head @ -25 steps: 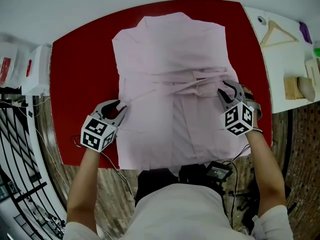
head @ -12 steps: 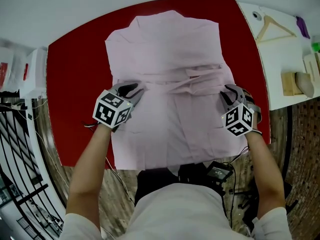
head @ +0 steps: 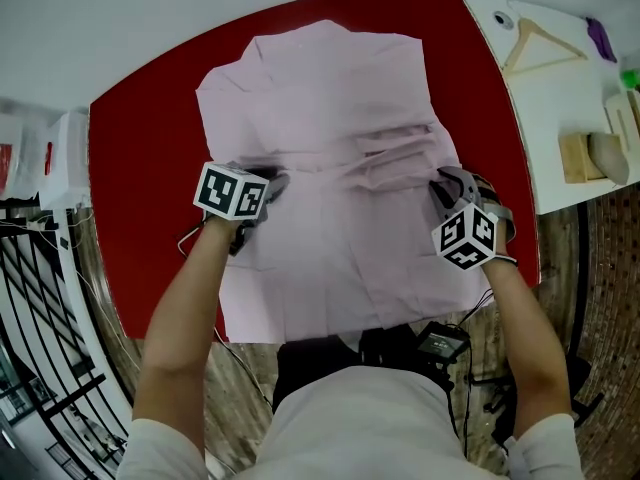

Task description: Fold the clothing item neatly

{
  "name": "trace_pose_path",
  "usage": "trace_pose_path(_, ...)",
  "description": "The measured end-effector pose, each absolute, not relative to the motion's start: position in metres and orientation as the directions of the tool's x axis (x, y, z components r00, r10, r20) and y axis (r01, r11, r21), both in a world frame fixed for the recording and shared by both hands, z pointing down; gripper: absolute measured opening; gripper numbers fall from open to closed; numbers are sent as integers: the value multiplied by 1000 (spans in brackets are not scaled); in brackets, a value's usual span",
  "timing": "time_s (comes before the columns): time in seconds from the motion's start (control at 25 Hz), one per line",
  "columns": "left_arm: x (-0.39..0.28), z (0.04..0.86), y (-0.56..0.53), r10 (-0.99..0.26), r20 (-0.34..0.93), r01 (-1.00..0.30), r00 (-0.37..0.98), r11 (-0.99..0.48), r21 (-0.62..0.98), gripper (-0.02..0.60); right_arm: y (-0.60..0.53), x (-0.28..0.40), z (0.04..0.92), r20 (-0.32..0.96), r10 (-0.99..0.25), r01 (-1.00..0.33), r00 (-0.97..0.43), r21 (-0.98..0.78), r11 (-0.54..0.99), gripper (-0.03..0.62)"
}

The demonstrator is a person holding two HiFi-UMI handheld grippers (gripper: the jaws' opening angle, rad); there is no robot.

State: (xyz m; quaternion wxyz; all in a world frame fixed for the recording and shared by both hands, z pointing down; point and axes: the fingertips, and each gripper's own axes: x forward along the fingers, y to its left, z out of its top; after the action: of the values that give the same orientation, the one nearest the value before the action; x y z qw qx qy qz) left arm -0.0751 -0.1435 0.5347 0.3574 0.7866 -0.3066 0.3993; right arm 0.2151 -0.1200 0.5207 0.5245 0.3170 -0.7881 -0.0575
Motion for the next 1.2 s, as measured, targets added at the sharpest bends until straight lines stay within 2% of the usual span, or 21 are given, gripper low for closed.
trace_pose_path(0.04, -74, 536, -143, -193, 846, -765, 496, -558, 322, 96, -120, 215, 521, 789, -560, -440, -252, 422, 793, 117)
trace_pose_path(0.08, -73, 535, -142, -198, 843, -764, 499, -560, 321, 45, -120, 214, 521, 788, -560, -442, -256, 420, 793, 115)
trace_pose_path(0.12, -73, 534, -142, -209, 839, -766, 503, -558, 321, 27, -120, 214, 521, 786, -560, -443, -261, 418, 793, 115)
trace_pose_path(0.2, -74, 532, -140, -227, 830, -776, 509, -538, 329, 21, -119, 214, 522, 782, -561, -447, -273, 413, 793, 115)
trace_pose_path(0.48, -102, 535, -129, -233, 842, -818, 487, -458, 347, 21, -118, 216, 522, 770, -563, -454, -300, 404, 794, 114)
trace_pose_path(0.76, -100, 537, -120, -235, 845, -830, 480, -435, 350, 23, -119, 217, 522, 756, -568, -453, -325, 402, 795, 109)
trace_pose_path(0.96, -105, 517, -122, -321, 825, -840, 465, -455, 296, 67, -119, 214, 514, 737, -576, -449, -354, 406, 796, 110)
trace_pose_path(1.2, -118, 485, -119, -413, 784, -847, 464, -467, 255, 74, -120, 217, 495, 701, -620, -494, -353, 424, 760, 110)
